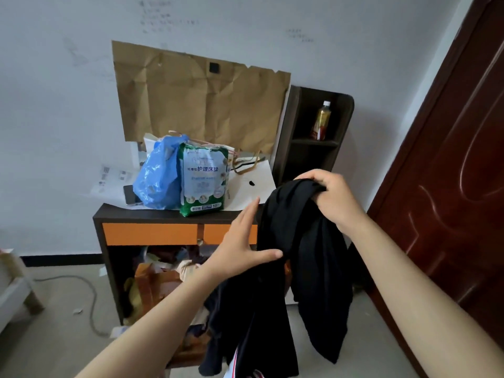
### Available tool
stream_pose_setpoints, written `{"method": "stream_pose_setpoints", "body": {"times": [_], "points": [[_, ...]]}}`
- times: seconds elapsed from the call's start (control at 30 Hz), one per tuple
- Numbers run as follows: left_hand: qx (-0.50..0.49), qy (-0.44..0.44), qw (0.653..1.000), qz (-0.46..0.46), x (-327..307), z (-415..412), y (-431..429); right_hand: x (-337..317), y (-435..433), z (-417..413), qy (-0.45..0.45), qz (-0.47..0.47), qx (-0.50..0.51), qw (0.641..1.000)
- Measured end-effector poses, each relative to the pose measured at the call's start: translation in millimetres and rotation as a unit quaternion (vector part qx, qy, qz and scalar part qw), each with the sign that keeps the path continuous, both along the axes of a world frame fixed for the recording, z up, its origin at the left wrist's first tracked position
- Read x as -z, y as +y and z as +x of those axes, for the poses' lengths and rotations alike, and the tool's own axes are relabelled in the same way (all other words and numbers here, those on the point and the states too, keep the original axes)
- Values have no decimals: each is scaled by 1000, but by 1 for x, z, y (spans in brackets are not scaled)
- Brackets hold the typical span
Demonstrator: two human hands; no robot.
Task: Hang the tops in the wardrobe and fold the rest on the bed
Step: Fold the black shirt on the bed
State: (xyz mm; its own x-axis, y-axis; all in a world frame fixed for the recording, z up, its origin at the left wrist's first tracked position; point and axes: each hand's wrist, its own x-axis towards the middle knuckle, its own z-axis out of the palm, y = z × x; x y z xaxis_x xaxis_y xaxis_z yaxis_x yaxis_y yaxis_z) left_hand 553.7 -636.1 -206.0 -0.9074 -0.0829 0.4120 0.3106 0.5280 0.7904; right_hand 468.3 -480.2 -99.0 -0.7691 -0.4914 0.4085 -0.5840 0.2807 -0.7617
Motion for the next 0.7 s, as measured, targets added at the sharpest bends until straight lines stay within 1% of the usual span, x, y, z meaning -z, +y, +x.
{"method": "stream_pose_setpoints", "body": {"times": [0.03,0.07,0.13,0.23,0.3,0.4,0.5,0.57,0.63,0.7], "points": [[8,19,999,43,-5,-3,6,-4,-5,4,-2,-14,-18,1000],[-12,47,996,72,-8,-3,8,-7,-11,7,-8,-29,-36,999],[-96,98,986,95,-14,7,-4,-12,-25,12,-31,-52,-77,995],[-188,132,960,163,-30,57,-47,-12,-56,22,-57,-50,-163,984],[-221,147,945,190,-49,99,-77,-12,-79,34,-77,-30,-239,968],[-262,142,941,158,-69,169,-112,-9,-129,60,-137,23,-375,916],[-366,157,907,134,-77,240,-138,-5,-186,98,-169,74,-490,852],[-423,174,879,137,-76,280,-151,2,-221,127,-155,101,-543,819],[-482,195,841,151,-70,326,-165,15,-263,166,-139,132,-584,789],[-517,190,823,138,-62,361,-176,32,-297,201,-111,155,-607,771]]}}
